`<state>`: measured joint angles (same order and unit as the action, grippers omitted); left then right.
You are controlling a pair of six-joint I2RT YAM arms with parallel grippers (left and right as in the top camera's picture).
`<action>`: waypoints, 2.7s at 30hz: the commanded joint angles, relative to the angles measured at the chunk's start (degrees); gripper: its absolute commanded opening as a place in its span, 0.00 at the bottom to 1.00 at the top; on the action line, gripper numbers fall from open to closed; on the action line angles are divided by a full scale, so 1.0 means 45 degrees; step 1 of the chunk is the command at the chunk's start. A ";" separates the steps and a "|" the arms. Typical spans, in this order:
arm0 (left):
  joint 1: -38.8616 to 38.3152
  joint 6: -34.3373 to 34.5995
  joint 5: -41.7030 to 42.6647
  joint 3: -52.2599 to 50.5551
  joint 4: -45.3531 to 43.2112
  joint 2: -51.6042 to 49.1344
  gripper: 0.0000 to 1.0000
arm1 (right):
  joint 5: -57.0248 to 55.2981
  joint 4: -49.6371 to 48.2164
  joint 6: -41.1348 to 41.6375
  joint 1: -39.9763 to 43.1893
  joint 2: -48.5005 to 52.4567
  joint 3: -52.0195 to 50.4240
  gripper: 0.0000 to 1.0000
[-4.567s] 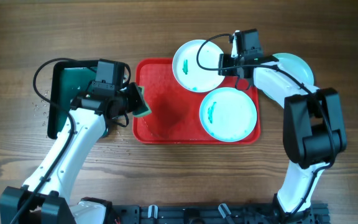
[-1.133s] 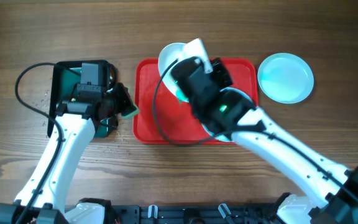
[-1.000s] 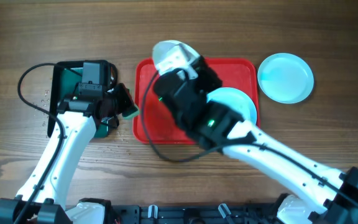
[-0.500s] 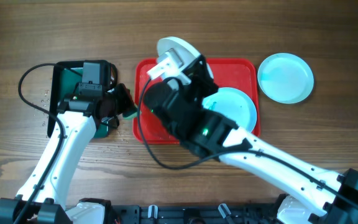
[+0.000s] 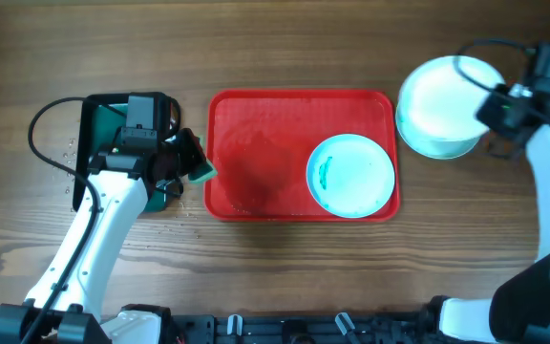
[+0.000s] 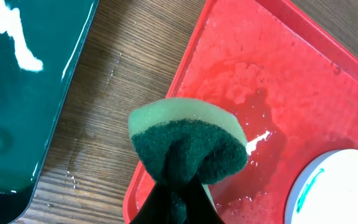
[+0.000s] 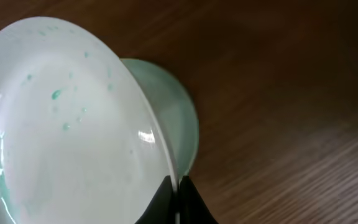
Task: Clean dirty plates on tray and stack at the side
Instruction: 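Lift the plate with the right gripper and stack it on the side plate, then move the right gripper back to grasp the last plate's rim on the tray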
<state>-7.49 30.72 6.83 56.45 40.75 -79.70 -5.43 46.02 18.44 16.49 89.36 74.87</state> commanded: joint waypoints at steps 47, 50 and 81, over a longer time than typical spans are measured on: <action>0.0044 -0.0063 0.0291 -0.0068 -0.0185 -0.0078 0.04 | 0.2841 -0.3021 -0.1243 -0.4915 0.0903 -0.5391 0.34; 0.0044 -0.0063 0.0291 -0.0068 -0.0194 -0.0078 0.04 | 0.2939 -0.3041 -0.1005 -0.4915 0.0903 -0.5391 0.25; -0.3429 -0.0053 0.0617 -0.0068 -0.2171 -0.1948 0.04 | 0.4255 -0.6037 0.2905 -0.8845 0.0908 -0.6334 0.04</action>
<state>-21.52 30.72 8.95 56.40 31.68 -84.23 14.96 19.38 25.58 -20.56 93.73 46.46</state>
